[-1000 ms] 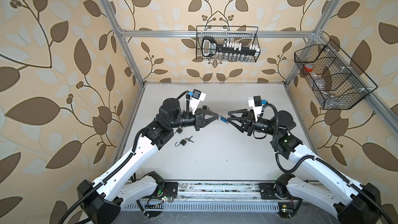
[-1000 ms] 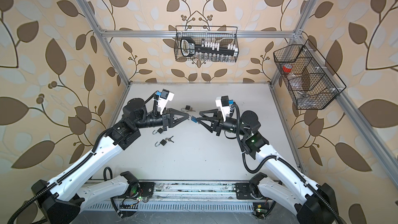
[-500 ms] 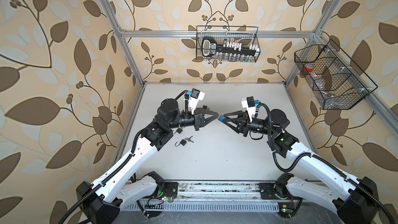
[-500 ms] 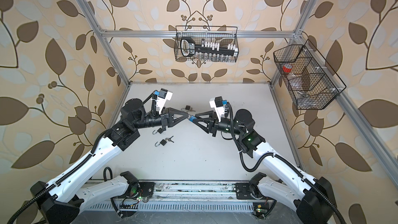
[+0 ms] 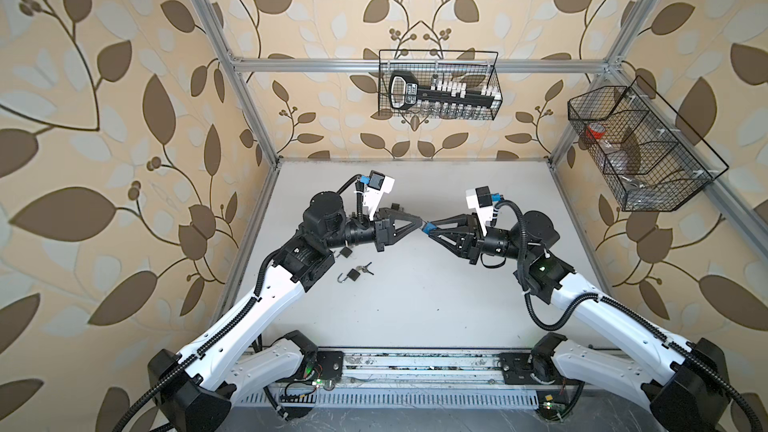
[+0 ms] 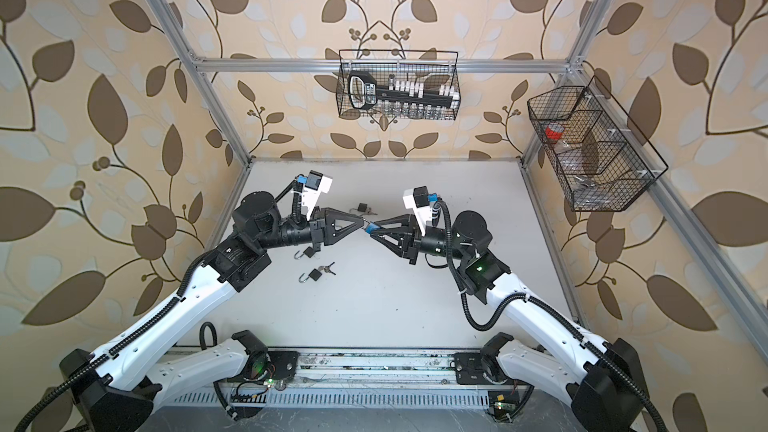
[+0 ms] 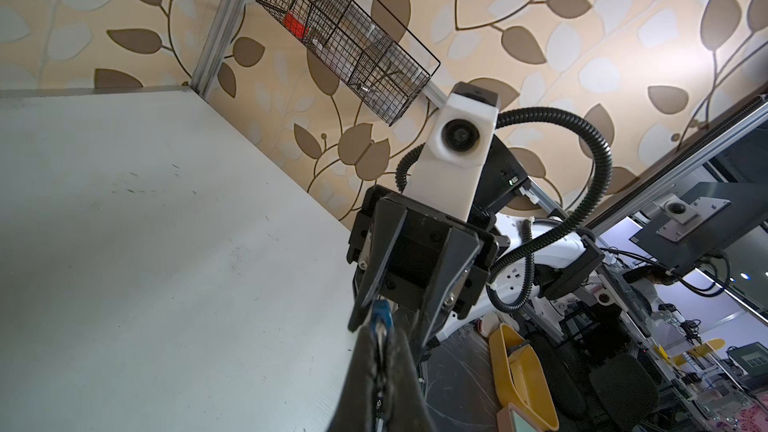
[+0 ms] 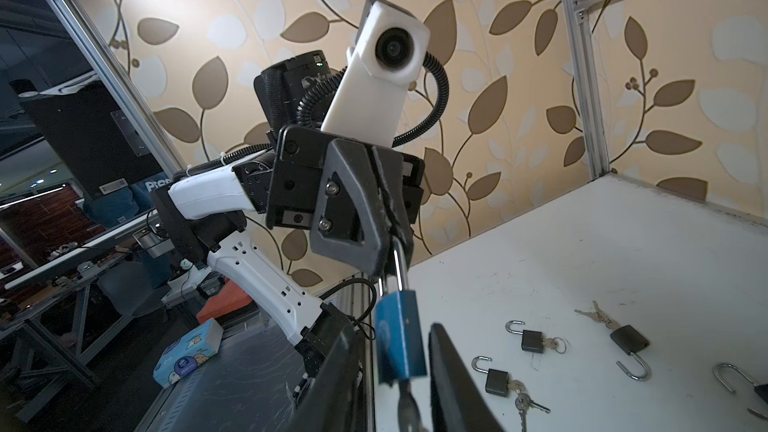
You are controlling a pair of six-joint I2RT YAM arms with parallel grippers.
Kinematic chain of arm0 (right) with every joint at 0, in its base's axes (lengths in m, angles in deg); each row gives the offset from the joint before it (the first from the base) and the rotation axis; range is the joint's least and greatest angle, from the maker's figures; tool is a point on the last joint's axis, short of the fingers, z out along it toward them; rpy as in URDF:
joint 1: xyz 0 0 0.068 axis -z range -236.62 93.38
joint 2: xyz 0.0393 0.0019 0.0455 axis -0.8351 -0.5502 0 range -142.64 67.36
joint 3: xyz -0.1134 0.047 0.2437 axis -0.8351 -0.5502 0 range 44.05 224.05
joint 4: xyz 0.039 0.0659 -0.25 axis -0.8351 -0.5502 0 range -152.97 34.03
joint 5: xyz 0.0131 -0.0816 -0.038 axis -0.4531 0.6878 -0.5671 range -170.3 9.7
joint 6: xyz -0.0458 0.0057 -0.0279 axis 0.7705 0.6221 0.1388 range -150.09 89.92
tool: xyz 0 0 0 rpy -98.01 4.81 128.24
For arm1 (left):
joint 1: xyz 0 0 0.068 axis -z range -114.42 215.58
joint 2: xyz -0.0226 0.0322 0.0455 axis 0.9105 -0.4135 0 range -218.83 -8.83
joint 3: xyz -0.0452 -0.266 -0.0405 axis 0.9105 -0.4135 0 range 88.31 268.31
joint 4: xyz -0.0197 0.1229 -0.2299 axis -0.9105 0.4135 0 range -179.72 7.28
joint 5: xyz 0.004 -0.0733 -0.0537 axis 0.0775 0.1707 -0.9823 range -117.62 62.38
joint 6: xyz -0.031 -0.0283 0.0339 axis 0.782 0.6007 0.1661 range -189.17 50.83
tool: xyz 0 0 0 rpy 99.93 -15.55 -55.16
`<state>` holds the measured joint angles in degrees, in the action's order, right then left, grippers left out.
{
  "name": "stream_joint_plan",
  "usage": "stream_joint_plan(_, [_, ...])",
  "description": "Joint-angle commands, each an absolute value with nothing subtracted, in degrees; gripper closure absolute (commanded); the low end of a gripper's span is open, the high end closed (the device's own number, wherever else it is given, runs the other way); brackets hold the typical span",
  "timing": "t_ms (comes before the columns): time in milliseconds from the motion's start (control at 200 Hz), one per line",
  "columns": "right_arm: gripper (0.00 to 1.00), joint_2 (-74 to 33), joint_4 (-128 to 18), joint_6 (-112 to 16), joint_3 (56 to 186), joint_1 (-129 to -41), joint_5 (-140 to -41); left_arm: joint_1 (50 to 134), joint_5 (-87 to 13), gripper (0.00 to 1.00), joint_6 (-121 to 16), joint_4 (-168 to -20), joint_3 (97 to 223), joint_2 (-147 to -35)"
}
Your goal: Lock with the key
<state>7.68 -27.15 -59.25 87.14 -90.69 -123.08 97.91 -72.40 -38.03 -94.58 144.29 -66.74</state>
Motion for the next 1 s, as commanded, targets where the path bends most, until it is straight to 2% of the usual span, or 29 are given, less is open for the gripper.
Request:
stream_joint_plan(0, [0.73, 7.14, -24.58, -60.44, 89.05, -91.09, -125.25, 98.51, -74.37, 1.00, -37.36, -98.99, 144.12, -65.70])
stream_joint_plan(115, [0.79, 6.94, -23.68, -61.40, 88.94, -91.27, -125.60, 98.52, -74.82, 1.00, -37.09, -99.38, 143.82, -65.70])
stream_joint_plan(330, [1.00, 7.01, -23.79, -61.94, 89.57, -91.38, -127.49, 98.53, -73.48, 1.00, -37.46, -99.03, 143.68, -64.92])
stream_joint_plan(745, [1.00, 8.36, -28.72, -60.59, 92.32, -91.51, -130.87, 98.67, -77.66, 1.00, -36.76, -99.69, 145.00, -65.50])
stream_joint_plan(1000, [1.00, 6.74, -22.06, -67.53, 94.30, -91.74, -132.35, 99.76, -77.56, 1.00, -36.88, -99.48, 143.61, -66.05])
